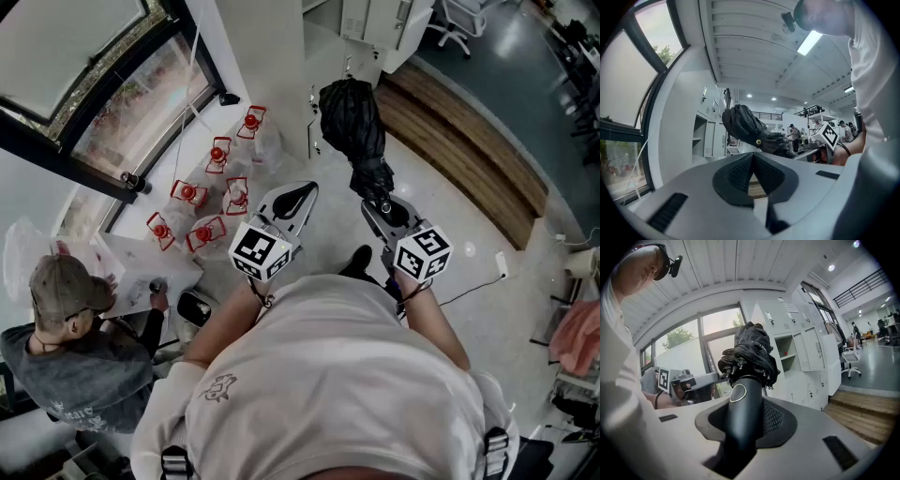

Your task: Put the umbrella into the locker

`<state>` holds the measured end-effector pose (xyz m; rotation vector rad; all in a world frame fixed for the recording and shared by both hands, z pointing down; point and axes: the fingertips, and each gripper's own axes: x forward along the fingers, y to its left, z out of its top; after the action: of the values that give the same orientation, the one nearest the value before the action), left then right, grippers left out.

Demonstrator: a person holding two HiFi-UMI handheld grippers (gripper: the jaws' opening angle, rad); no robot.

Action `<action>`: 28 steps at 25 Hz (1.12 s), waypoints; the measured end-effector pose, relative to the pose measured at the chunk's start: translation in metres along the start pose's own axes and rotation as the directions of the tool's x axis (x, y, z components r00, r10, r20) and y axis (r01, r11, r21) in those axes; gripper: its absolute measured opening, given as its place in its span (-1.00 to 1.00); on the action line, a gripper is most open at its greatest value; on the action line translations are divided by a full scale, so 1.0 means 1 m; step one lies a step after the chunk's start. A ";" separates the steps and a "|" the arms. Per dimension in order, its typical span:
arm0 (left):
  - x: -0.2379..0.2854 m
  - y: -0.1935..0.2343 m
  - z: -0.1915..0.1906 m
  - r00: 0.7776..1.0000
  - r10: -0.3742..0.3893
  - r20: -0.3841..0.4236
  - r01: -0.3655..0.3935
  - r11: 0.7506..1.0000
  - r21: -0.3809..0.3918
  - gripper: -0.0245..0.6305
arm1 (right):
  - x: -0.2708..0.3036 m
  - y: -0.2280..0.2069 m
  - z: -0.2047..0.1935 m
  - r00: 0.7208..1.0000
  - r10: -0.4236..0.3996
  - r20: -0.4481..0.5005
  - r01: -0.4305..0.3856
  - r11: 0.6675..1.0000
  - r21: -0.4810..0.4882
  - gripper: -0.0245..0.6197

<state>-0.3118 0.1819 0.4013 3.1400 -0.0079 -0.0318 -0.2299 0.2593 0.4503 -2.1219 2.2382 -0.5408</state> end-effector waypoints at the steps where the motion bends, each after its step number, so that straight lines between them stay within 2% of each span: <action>1: 0.000 0.000 0.000 1.000 0.001 0.000 -0.001 1.000 0.000 -0.89 | 0.000 0.000 0.000 1.000 0.000 0.001 0.000 1.000 0.000 -0.50; 21: 0.014 0.010 -0.018 1.000 0.004 -0.009 -0.004 1.000 -0.004 -0.89 | 0.010 -0.018 -0.008 1.000 0.006 -0.005 -0.006 1.000 0.002 -0.50; 28: 0.075 0.022 -0.018 0.999 0.015 -0.050 -0.016 1.000 -0.019 -0.89 | 0.013 -0.077 0.014 1.000 0.017 -0.021 -0.016 1.000 0.025 -0.50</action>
<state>-0.2362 0.1600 0.4179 3.1201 -0.0312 0.0463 -0.1530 0.2417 0.4596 -2.0945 2.2455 -0.5895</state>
